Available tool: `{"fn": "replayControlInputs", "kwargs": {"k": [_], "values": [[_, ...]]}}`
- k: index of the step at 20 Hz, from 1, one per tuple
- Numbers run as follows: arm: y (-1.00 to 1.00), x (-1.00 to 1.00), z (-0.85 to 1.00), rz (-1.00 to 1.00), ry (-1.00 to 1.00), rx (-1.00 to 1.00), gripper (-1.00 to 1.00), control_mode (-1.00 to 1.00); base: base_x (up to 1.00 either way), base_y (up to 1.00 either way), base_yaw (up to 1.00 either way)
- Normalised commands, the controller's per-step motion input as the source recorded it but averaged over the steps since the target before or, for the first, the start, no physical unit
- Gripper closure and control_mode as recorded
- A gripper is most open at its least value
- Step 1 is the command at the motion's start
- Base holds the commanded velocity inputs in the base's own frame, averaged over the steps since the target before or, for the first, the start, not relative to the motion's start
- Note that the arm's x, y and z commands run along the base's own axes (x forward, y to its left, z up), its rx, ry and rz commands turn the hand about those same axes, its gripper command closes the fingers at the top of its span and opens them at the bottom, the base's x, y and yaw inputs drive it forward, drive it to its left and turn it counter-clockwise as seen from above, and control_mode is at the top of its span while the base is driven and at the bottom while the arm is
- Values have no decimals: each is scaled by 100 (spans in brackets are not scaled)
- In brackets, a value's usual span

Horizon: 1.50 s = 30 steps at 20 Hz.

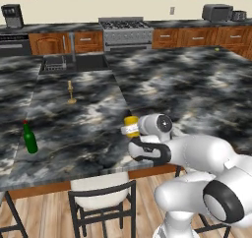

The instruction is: Open the cabinet directly in front. Then move the beer and the mug to the dining counter with the candle on it.

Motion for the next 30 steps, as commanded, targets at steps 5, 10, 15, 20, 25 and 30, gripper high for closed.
{"fn": "replayControlInputs", "kwargs": {"k": [5,10,15,20,25,30], "values": [[0,15,-33,0,0,0,100,-100,0,0,0],[0,15,-31,0,0,0,100,-100,0,0,0],[0,2,-9,0,0,0,100,-100,0,0,0],[0,30,-1,0,0,0,100,-100,0,0,0],[0,42,0,0,0,0,100,-100,0,0,0],[0,1,0,0,0,0,100,-100,0,0,0]]}}
